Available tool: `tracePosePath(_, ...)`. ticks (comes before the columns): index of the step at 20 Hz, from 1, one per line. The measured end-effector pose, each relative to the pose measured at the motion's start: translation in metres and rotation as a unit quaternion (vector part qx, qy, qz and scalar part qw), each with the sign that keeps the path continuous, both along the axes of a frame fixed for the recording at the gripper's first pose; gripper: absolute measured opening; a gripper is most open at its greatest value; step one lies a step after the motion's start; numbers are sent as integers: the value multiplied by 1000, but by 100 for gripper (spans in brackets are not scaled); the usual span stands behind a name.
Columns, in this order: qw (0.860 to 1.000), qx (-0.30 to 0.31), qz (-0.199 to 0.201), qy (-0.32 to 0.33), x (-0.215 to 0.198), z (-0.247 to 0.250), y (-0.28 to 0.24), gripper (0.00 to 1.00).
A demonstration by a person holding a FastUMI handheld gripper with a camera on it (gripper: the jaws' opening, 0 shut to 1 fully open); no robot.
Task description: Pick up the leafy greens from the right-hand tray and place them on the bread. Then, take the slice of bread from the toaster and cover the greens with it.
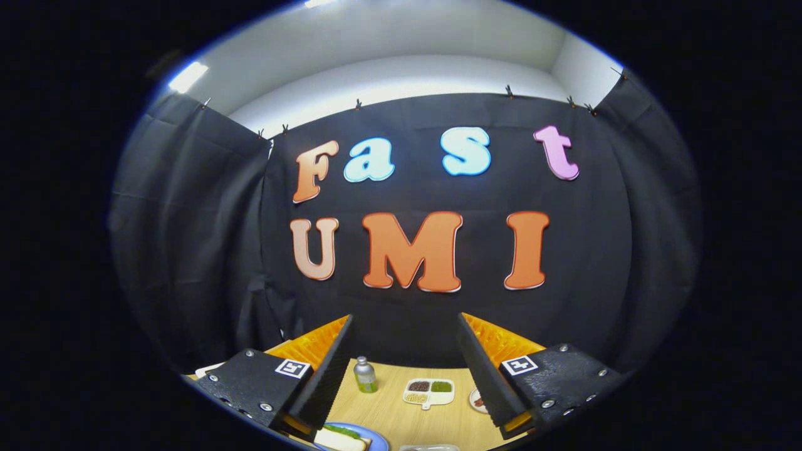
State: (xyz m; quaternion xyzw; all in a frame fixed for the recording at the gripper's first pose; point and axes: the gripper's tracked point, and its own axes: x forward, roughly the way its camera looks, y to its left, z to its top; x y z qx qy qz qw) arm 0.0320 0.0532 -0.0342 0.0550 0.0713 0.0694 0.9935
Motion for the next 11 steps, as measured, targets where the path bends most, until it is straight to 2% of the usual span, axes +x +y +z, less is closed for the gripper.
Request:
tracePosePath(3, 999, -12, -17, -39, 2, 36, -13, 95)
tracePosePath(11, 994, -32, -45, -89, -3, 78, -29, 95)
